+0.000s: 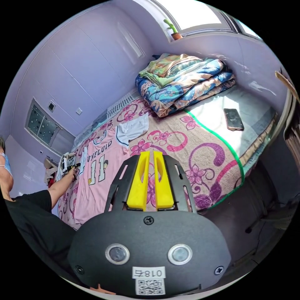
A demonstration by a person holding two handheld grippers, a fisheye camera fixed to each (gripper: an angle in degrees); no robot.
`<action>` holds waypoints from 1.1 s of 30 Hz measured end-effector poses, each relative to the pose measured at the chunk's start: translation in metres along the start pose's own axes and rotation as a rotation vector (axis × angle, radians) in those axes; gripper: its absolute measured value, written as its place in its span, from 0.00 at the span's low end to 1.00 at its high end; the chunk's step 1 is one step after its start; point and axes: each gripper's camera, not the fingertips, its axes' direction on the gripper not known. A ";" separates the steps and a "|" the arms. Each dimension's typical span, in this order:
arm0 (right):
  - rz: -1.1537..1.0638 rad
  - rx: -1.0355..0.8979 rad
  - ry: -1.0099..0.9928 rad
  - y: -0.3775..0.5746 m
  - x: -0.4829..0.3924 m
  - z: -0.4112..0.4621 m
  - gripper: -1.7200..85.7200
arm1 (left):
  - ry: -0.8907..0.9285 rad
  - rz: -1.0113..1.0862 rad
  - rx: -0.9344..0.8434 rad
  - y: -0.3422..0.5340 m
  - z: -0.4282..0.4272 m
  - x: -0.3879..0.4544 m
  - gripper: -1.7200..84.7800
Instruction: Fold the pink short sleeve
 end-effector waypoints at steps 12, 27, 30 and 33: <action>-0.125 0.008 -0.054 0.009 -0.024 0.013 0.02 | -0.337 -0.080 0.105 0.031 -0.084 -0.006 0.03; -0.180 -0.184 -0.310 0.047 -0.006 0.057 0.09 | 0.458 -0.097 0.318 0.214 -0.188 -0.111 0.13; -0.163 -0.253 -0.318 0.061 0.014 0.073 0.11 | 0.510 -0.064 0.171 0.297 -0.192 -0.106 0.15; -0.141 -0.325 -0.328 0.076 0.036 0.085 0.11 | 0.512 -0.108 0.072 0.363 -0.190 -0.103 0.16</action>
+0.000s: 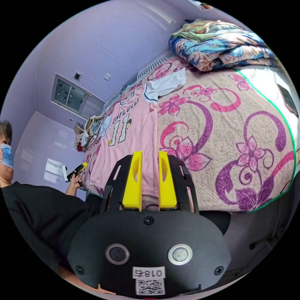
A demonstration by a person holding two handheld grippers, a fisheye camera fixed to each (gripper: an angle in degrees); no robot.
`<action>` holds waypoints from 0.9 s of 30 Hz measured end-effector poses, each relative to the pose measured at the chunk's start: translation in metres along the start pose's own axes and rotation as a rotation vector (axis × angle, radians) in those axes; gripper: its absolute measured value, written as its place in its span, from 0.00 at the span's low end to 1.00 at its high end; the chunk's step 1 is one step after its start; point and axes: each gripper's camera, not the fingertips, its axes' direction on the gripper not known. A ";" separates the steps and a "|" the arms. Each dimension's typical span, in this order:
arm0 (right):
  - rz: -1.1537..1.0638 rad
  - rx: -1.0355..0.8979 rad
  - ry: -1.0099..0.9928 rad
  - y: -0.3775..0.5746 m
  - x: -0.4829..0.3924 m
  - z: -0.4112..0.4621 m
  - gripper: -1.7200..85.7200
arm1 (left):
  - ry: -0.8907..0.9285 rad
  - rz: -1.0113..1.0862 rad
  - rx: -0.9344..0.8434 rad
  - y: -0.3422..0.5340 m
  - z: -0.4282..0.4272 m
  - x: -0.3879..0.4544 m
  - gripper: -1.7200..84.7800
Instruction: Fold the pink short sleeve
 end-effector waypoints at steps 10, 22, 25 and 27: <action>-0.078 -0.078 -0.011 0.048 0.009 0.039 0.13 | -0.230 0.125 -0.124 0.037 0.039 0.039 0.22; -0.038 -0.154 -0.016 0.034 0.026 0.050 0.11 | -0.213 0.091 -0.254 0.040 0.070 0.022 0.13; 0.007 -0.177 -0.049 0.028 0.039 0.053 0.11 | -0.181 0.109 -0.282 0.039 0.083 0.013 0.09; 0.016 -0.184 -0.012 0.025 0.042 0.051 0.11 | -0.127 0.102 -0.291 0.042 0.094 0.005 0.07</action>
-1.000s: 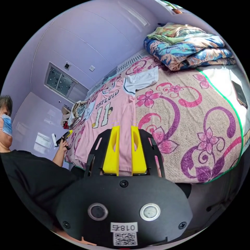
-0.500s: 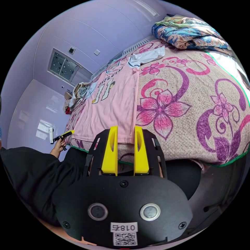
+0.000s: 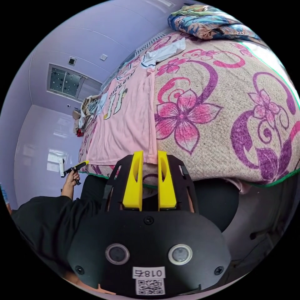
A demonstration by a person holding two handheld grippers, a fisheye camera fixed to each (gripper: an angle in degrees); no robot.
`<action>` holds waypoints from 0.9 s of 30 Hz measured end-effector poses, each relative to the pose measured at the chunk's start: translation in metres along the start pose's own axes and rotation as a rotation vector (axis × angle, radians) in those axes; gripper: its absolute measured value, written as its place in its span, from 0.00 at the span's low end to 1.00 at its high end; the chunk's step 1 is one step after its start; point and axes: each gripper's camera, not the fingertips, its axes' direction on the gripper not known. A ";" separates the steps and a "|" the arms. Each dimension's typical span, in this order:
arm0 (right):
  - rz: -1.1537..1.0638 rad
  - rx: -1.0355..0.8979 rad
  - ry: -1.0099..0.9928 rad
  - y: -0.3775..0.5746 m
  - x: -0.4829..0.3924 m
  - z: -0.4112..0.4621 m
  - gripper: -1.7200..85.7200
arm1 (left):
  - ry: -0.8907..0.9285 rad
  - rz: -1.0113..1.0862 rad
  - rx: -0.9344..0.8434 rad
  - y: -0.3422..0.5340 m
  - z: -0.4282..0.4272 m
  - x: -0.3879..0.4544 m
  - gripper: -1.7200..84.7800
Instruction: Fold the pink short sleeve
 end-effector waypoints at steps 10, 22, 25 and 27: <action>-0.069 -0.078 -0.012 -0.029 0.002 -0.008 0.03 | 0.171 -0.065 0.073 0.015 0.040 -0.045 0.02; 0.063 -0.109 -0.144 -0.033 0.055 -0.019 0.04 | 0.355 -0.167 0.015 0.096 0.133 -0.090 0.02; 0.099 -0.144 -0.177 -0.039 0.068 -0.014 0.08 | 0.357 -0.180 -0.050 0.106 0.163 -0.090 0.08; 0.087 -0.147 -0.147 -0.045 0.071 -0.023 0.10 | 0.375 -0.190 -0.059 0.122 0.171 -0.094 0.14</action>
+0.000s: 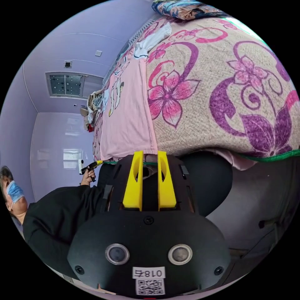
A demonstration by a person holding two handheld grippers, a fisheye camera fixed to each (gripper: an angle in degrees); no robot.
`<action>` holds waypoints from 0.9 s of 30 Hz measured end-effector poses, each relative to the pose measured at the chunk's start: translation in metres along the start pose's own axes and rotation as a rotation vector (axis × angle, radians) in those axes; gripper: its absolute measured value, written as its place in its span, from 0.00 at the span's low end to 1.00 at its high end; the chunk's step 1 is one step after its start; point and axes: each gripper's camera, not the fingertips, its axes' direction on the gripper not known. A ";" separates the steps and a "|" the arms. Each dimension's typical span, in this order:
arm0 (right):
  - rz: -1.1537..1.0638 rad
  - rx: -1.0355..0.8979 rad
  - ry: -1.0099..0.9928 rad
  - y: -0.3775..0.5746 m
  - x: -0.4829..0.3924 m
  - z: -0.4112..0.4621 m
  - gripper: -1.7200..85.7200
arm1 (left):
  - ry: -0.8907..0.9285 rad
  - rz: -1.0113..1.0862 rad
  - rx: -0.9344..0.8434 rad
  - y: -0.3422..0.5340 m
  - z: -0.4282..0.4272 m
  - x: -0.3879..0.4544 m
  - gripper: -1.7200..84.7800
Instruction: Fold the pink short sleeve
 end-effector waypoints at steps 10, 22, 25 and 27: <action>-0.104 0.471 0.010 -0.154 -0.025 -0.074 0.12 | 0.299 -0.092 0.551 0.087 -0.029 -0.034 0.13; 0.460 0.573 -0.245 -0.330 0.054 -0.013 0.11 | 0.261 -0.199 0.699 0.142 0.026 -0.038 0.11; 0.481 0.613 -0.251 -0.333 0.054 -0.012 0.10 | 0.248 -0.204 0.686 0.141 0.043 -0.039 0.11; 0.489 0.650 -0.239 -0.331 0.053 -0.013 0.10 | 0.256 -0.189 0.697 0.141 0.056 -0.037 0.11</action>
